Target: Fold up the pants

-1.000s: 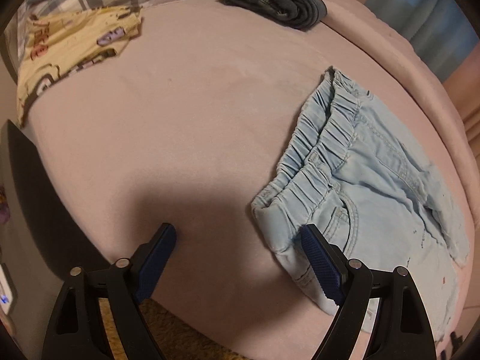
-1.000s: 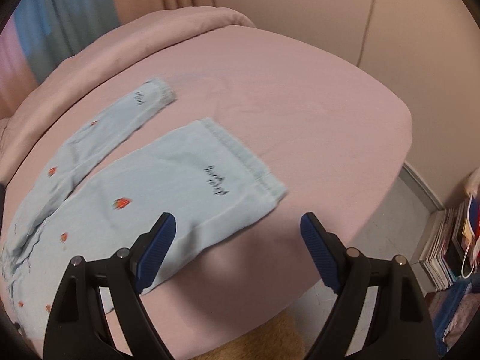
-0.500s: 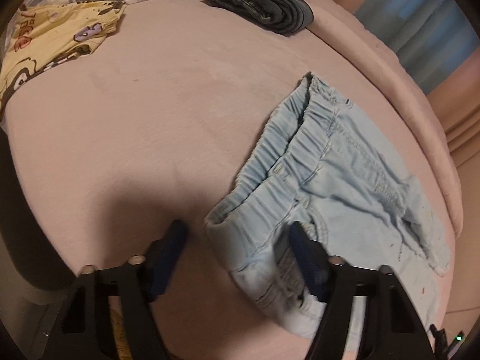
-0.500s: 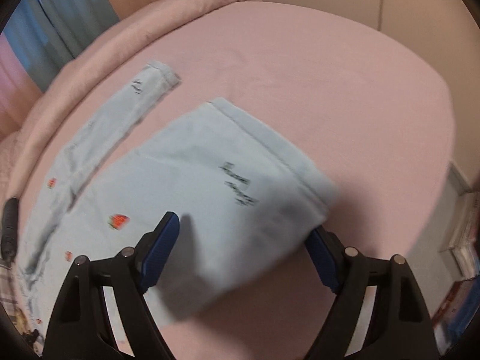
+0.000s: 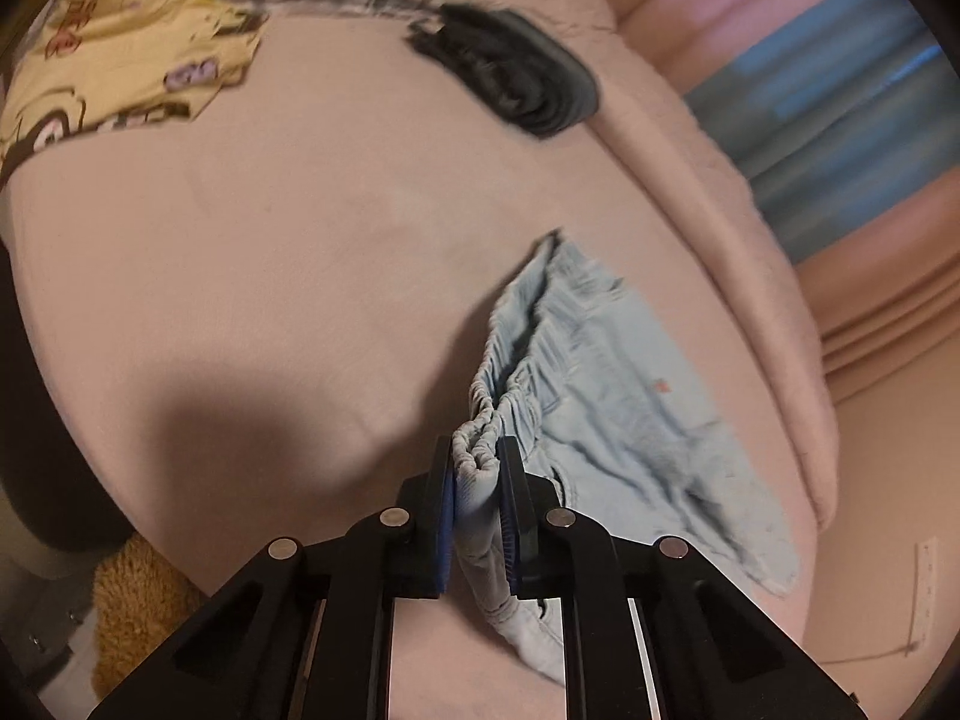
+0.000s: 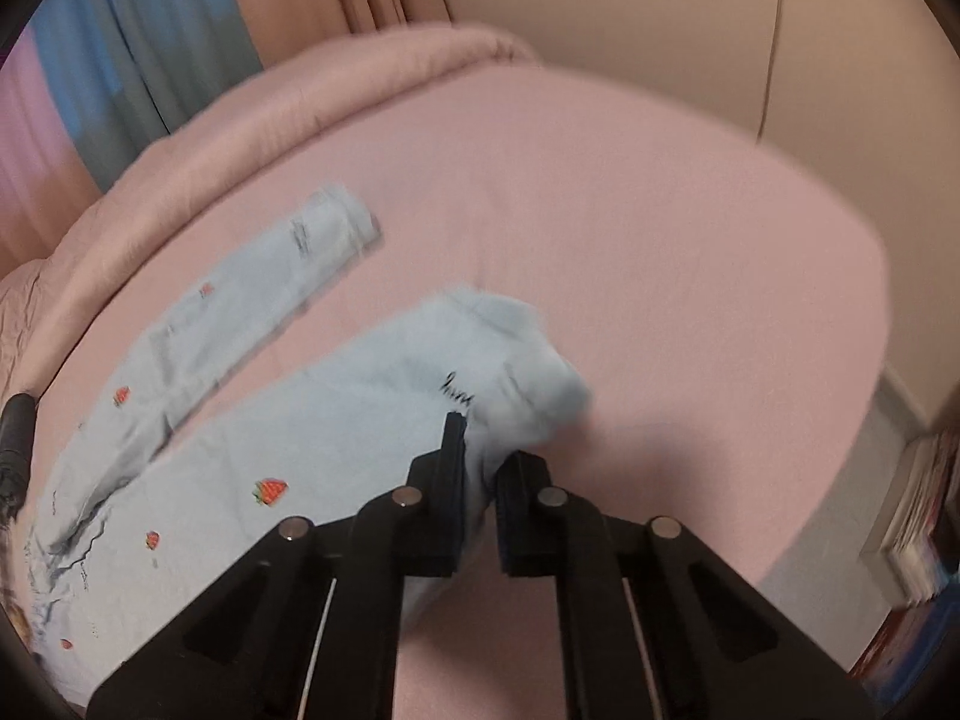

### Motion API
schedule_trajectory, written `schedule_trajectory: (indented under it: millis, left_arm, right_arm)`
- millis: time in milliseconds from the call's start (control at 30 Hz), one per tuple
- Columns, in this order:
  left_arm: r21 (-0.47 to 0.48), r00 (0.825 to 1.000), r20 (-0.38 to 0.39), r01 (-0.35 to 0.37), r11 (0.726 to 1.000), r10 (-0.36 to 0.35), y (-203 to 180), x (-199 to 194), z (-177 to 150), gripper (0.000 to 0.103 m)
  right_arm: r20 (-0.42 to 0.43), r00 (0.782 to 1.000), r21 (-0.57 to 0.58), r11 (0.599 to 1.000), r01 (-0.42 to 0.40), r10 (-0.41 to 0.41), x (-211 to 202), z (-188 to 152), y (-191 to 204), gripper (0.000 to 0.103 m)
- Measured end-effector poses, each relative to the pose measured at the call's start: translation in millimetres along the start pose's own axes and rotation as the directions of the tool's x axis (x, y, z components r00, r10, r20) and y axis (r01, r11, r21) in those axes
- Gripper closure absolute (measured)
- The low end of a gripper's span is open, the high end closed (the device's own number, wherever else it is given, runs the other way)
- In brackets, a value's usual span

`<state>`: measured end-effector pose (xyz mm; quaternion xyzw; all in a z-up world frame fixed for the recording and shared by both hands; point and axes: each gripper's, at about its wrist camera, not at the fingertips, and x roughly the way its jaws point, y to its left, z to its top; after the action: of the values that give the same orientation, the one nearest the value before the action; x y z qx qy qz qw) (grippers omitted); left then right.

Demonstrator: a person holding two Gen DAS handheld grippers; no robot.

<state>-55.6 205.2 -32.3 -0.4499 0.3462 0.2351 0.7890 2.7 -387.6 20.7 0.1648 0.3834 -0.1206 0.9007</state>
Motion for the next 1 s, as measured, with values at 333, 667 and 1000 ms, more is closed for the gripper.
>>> schedule_trajectory:
  millis: [333,667,1000]
  left_arm:
    - [0.048,0.999,-0.021,-0.031,0.998,0.032,5,-9,4,0.091]
    - [0.027,0.994,-0.101,-0.043,0.999,0.046,25,-3,-12,0.09]
    - [0.142,0.968,-0.128,-0.198,0.97,0.216,26,21,-20,0.081]
  right_arm:
    - [0.072,0.997,-0.01,1.0,-0.025,0.026,-48,12,-12,0.095]
    - [-0.08,0.996,0.101,0.994,0.043,-0.035,-9,-17,-63,0.096]
    - [-0.163,0.985,0.142,0.987,0.077,-0.053,9,-33,-84,0.094]
